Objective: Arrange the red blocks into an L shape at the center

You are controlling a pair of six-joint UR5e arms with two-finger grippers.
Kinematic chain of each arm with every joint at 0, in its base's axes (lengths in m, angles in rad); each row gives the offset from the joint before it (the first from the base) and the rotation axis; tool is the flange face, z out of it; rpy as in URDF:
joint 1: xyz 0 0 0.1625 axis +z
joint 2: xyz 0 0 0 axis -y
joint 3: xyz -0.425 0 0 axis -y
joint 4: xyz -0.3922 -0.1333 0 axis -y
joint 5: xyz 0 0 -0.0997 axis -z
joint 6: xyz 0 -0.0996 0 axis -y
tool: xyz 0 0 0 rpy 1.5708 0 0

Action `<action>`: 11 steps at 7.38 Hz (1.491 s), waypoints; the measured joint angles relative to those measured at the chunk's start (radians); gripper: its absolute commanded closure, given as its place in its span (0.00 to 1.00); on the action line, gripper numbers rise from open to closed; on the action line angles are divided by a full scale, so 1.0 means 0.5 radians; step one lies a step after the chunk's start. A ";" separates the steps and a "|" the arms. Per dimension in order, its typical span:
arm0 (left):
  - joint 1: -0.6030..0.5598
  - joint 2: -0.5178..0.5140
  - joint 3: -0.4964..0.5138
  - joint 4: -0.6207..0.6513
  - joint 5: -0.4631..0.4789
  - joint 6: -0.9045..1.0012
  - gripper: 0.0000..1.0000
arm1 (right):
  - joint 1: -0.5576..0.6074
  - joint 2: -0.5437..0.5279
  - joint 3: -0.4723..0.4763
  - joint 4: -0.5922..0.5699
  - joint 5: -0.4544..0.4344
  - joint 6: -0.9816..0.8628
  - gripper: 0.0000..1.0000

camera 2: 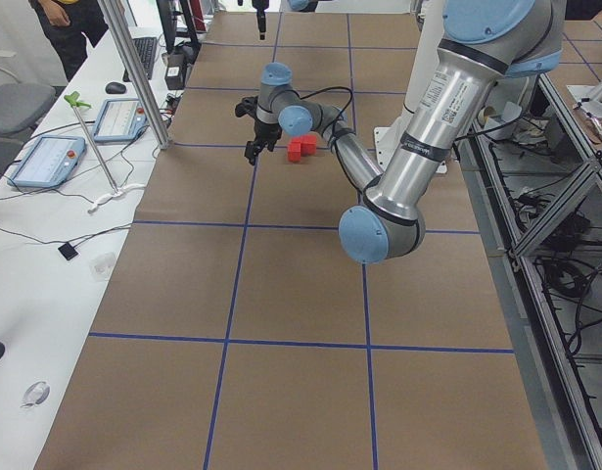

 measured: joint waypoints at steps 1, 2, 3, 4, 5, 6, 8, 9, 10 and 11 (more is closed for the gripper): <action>-0.151 0.072 0.040 0.000 -0.153 -0.010 0.00 | 0.015 -0.014 0.001 0.001 0.002 -0.019 0.00; -0.318 0.170 0.084 -0.003 -0.326 0.049 0.00 | 0.061 -0.052 0.000 0.001 0.007 -0.105 0.00; -0.446 0.277 0.108 0.005 -0.419 0.159 0.00 | 0.137 -0.115 -0.002 0.001 0.020 -0.263 0.00; -0.561 0.396 0.135 0.006 -0.476 0.236 0.00 | 0.226 -0.199 -0.003 0.000 0.039 -0.445 0.00; -0.685 0.501 0.179 -0.003 -0.560 0.300 0.00 | 0.318 -0.296 -0.004 0.001 0.051 -0.613 0.00; -0.814 0.585 0.227 -0.009 -0.647 0.411 0.00 | 0.398 -0.394 -0.003 0.002 0.049 -0.748 0.00; -1.076 0.723 0.296 -0.001 -0.714 0.713 0.00 | 0.535 -0.616 -0.002 0.003 0.017 -0.929 0.00; -1.157 0.779 0.306 0.002 -0.721 0.774 0.00 | 0.600 -0.705 -0.001 0.004 0.004 -0.957 0.00; -1.217 0.824 0.310 0.007 -0.724 0.796 0.00 | 0.656 -0.761 0.003 0.004 0.005 -0.976 0.00; -1.251 0.861 0.322 0.010 -0.724 0.798 0.00 | 0.690 -0.795 0.011 0.004 0.007 -0.991 0.00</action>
